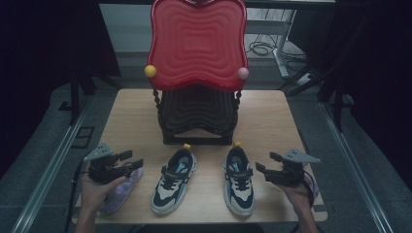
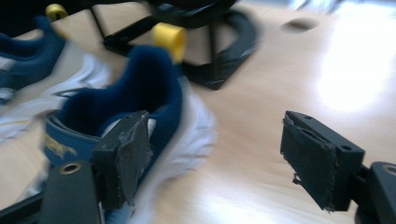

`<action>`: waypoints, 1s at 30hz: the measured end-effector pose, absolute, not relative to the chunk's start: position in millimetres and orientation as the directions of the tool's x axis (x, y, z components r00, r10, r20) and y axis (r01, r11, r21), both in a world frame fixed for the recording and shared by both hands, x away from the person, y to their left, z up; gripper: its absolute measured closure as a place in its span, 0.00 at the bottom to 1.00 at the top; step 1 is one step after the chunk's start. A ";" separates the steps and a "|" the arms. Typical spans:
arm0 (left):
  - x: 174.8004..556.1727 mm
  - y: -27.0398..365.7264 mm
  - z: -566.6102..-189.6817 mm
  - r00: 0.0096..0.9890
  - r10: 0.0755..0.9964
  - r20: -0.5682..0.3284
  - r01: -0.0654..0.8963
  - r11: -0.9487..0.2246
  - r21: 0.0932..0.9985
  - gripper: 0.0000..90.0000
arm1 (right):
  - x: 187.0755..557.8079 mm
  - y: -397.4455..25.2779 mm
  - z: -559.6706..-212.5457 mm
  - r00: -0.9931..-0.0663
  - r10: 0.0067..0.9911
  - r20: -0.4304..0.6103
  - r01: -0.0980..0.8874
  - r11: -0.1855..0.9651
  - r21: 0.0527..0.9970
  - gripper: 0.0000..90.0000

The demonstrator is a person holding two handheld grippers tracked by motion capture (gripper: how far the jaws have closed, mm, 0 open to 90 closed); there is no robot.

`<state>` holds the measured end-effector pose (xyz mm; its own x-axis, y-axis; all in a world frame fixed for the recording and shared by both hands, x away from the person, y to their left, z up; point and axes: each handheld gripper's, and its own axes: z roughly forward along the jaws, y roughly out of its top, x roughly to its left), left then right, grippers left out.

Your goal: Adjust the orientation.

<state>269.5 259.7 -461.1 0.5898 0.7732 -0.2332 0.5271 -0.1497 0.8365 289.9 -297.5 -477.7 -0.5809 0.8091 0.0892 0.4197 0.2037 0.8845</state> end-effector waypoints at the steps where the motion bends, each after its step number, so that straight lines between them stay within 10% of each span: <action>1: 269.5 259.1 -461.6 0.588 0.772 -0.241 0.530 -0.143 0.836 0.41 | 288.8 -303.7 -478.4 -0.572 0.812 0.114 0.408 0.161 0.899 0.31; 24: 264.6 258.4 -459.5 0.587 0.762 -0.273 0.536 -0.113 0.836 0.42 | 295.4 -280.6 -479.3 -0.613 0.778 0.139 0.423 0.175 0.889 0.36; 30: 262.0 249.7 -455.2 0.587 0.774 -0.238 0.541 -0.156 0.827 0.55 | 302.1 -278.3 -477.2 -0.647 0.741 0.180 0.422 0.151 0.894 0.40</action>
